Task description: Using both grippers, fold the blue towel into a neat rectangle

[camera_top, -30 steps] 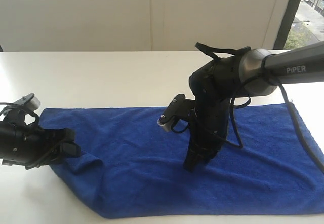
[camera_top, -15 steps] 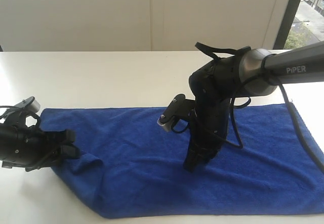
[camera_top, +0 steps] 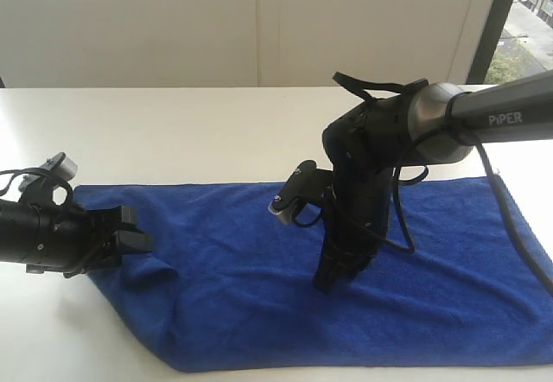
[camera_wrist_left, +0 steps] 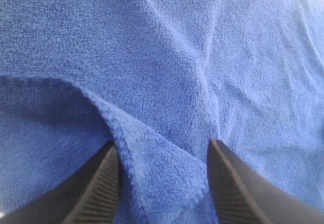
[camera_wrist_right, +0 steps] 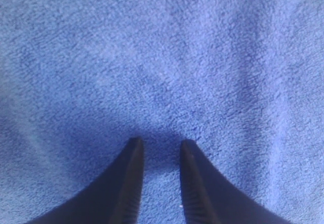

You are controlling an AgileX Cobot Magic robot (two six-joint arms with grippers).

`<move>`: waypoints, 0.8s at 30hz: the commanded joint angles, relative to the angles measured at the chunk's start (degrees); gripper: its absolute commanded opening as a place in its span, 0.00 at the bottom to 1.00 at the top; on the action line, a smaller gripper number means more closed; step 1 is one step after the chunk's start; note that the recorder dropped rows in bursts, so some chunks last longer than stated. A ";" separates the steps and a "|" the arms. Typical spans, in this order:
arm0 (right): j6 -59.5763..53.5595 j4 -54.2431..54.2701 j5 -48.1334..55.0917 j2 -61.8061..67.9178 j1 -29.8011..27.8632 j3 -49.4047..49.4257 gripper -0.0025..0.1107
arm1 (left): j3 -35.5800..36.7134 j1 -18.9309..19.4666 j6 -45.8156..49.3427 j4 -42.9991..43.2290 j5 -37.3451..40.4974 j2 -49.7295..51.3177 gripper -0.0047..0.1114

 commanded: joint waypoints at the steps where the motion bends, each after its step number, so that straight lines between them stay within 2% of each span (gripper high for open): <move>1: 0.18 0.55 -1.18 1.33 -0.52 0.33 0.25 | -0.22 0.02 0.67 -0.86 1.04 -0.11 0.52; 11: 0.18 0.66 -1.18 1.33 -0.52 0.33 0.25 | -0.32 0.02 0.67 -0.86 -0.59 -0.02 0.51; 13: 0.18 0.66 -1.18 1.33 -0.52 0.33 0.25 | -0.32 0.02 0.67 -0.86 -0.59 -0.02 0.43; 17: 0.18 0.66 -1.18 1.33 -0.52 0.33 0.25 | -0.32 0.02 0.85 -0.86 -0.59 -0.02 0.19; 20: 0.18 0.66 -1.18 1.33 -0.52 0.33 0.25 | -0.32 0.02 0.85 -0.86 -0.47 -0.02 0.12; 24: 0.18 0.65 -1.07 1.33 -0.52 0.33 0.25 | -0.32 0.02 0.85 0.08 -0.69 -0.02 0.09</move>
